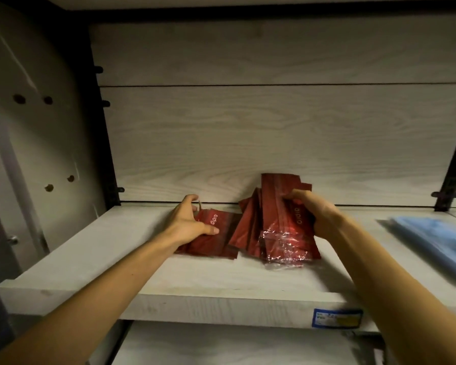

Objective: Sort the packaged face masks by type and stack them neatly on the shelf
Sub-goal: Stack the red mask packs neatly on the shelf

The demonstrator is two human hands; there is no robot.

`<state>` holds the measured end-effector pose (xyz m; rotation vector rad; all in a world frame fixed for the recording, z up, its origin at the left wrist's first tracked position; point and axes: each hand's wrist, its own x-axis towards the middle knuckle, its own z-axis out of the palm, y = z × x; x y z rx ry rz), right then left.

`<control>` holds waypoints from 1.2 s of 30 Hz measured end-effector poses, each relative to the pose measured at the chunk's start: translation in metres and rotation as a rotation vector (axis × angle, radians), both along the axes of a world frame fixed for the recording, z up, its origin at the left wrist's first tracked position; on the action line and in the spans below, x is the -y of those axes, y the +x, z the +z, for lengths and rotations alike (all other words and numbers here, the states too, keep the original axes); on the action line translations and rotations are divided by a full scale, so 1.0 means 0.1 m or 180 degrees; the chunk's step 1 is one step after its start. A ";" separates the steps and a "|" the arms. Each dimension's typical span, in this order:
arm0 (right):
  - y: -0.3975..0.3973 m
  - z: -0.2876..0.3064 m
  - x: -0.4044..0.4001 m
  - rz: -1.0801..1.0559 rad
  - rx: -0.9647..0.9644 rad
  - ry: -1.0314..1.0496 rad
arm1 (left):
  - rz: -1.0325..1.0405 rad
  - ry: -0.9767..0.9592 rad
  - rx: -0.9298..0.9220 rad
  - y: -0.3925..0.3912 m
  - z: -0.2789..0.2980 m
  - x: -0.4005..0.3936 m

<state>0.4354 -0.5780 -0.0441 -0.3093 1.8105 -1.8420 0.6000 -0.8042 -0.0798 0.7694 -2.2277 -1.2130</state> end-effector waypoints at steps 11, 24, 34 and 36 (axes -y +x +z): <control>-0.03 -0.03 0.02 0.0478 -0.0012 -0.0020 | -0.0178 0.1141 -0.0169 0.20 0.18 0.10; 0.03 0.03 0.07 0.0818 -0.0115 -0.0106 | -0.1038 0.0884 0.0243 0.34 0.51 0.11; 0.00 0.00 0.18 0.0886 -0.0168 0.0087 | -0.1486 0.1503 0.0016 -0.01 0.49 0.00; -0.03 -0.01 0.15 0.0735 -0.0241 -0.0024 | -0.1551 0.1764 -0.0045 -0.02 0.42 0.06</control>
